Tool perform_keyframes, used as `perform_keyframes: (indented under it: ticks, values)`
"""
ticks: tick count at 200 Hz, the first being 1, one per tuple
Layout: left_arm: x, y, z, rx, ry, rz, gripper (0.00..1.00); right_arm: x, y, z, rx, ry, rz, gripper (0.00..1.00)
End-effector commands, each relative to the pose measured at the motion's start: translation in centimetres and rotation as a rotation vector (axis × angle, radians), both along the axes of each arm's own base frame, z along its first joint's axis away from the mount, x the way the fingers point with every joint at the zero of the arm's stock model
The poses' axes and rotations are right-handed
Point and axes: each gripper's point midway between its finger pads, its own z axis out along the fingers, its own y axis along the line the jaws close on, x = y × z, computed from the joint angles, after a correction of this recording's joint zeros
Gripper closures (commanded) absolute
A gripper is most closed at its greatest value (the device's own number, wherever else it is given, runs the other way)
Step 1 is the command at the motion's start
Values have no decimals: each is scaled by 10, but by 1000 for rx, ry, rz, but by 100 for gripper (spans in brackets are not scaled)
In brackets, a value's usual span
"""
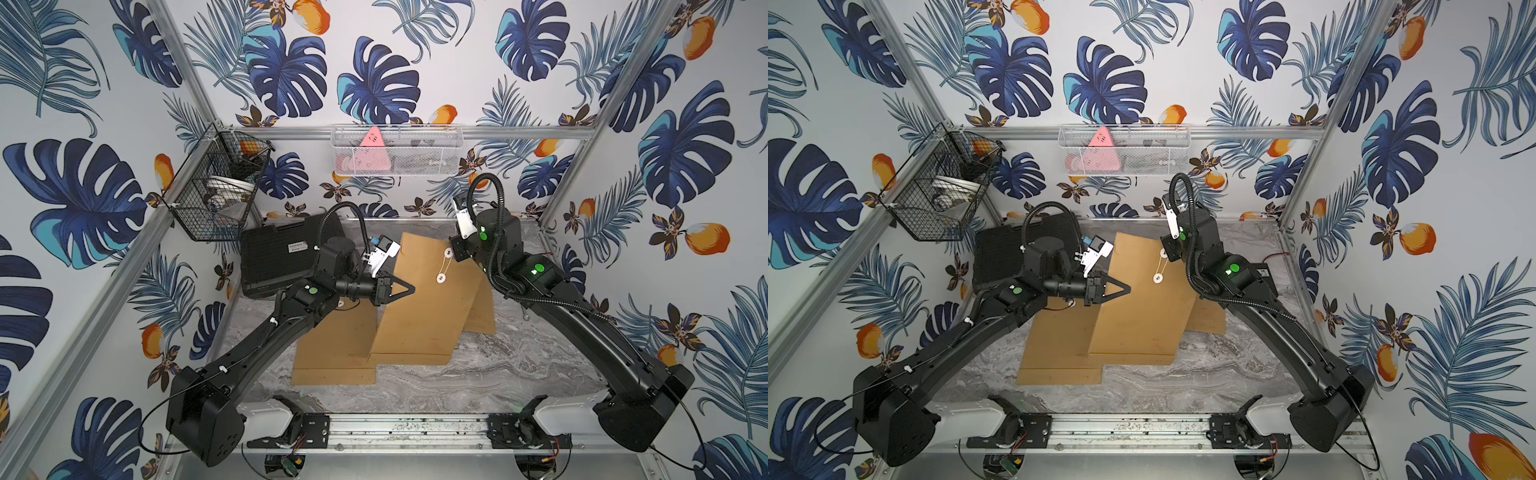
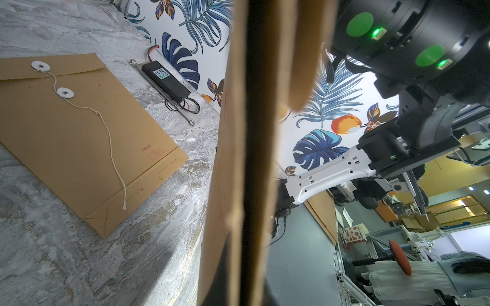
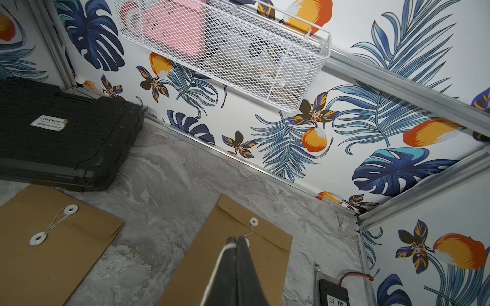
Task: Close the mouth of the file bag
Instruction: Close the file bag.
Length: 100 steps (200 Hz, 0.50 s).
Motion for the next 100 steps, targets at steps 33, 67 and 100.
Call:
perform_keyframes:
  ticks: [33, 67, 100]
  values:
    - [6, -6, 1, -14, -29, 0, 100, -11, 19, 0, 27, 34, 51, 100]
    - [7, -6, 1, -8, -35, 7, 100, -20, 36, -6, 37, 67, 86, 100]
    - [11, -5, -1, 3, -36, 24, 100, -29, 40, -8, 69, 84, 90, 100]
